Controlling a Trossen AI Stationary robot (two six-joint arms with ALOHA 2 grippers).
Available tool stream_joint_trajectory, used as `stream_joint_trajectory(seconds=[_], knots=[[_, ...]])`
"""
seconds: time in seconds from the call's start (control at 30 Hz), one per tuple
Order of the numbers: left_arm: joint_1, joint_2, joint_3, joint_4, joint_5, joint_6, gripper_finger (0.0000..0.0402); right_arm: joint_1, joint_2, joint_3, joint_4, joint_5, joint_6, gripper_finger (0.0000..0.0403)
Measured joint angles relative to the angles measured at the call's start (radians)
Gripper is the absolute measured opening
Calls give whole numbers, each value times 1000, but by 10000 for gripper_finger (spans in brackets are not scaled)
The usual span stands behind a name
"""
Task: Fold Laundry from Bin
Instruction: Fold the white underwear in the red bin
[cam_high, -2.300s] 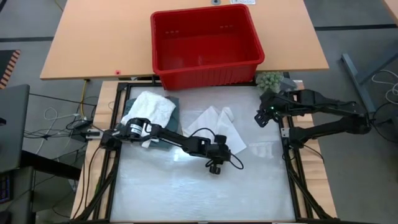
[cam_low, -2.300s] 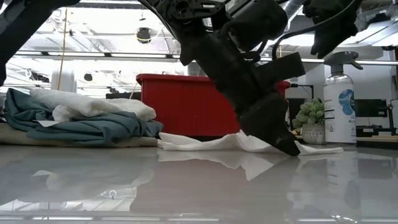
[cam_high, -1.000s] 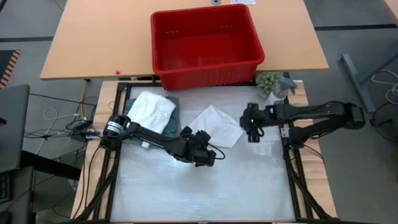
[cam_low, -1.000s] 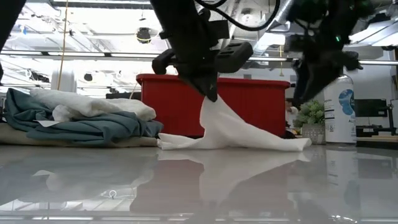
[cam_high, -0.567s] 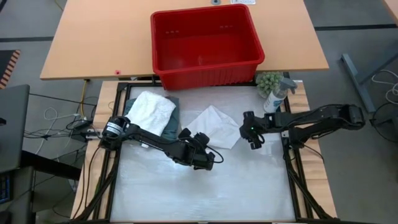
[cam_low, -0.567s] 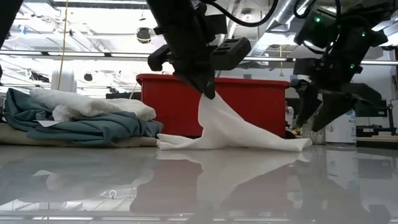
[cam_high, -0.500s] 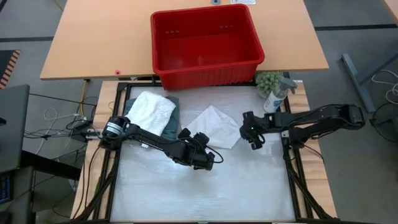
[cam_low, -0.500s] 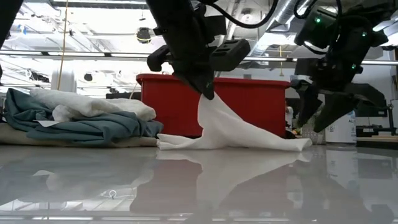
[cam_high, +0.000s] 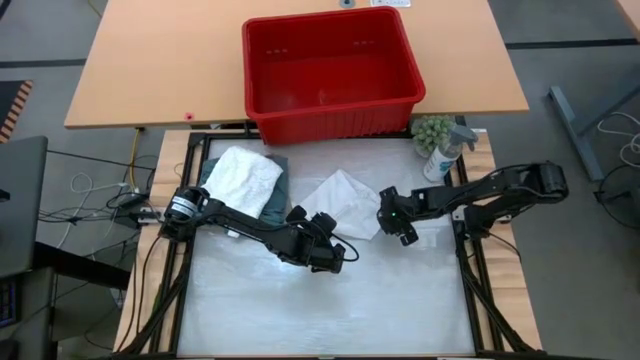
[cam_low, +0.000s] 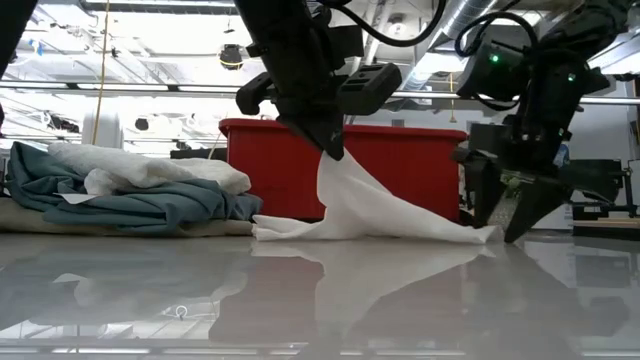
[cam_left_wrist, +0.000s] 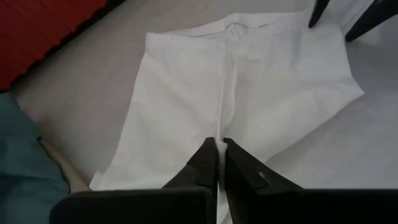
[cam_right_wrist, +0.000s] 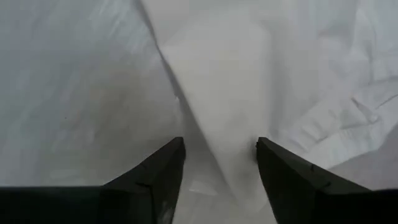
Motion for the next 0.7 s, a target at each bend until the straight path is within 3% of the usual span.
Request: stream_joint_trajectory(seconds=[0.1, 0.3, 0.33, 0.57, 0.7], knots=[[0, 0, 0, 0, 0, 0, 2, 10, 10, 1, 4, 24, 11, 194], [0, 0, 0, 1, 0, 0, 2, 11, 14, 23, -13, 38, 10, 30], [0, 0, 0, 1, -1, -2, 2, 10, 14, 29, -19, 43, 10, 20], [-31, -27, 0, -139, -156, -237, 2, -3, 13, 99, -139, 40, 40, 20], [-32, -40, 1, -219, -170, -319, 2, -12, 13, 180, -213, 16, 29, 18]])
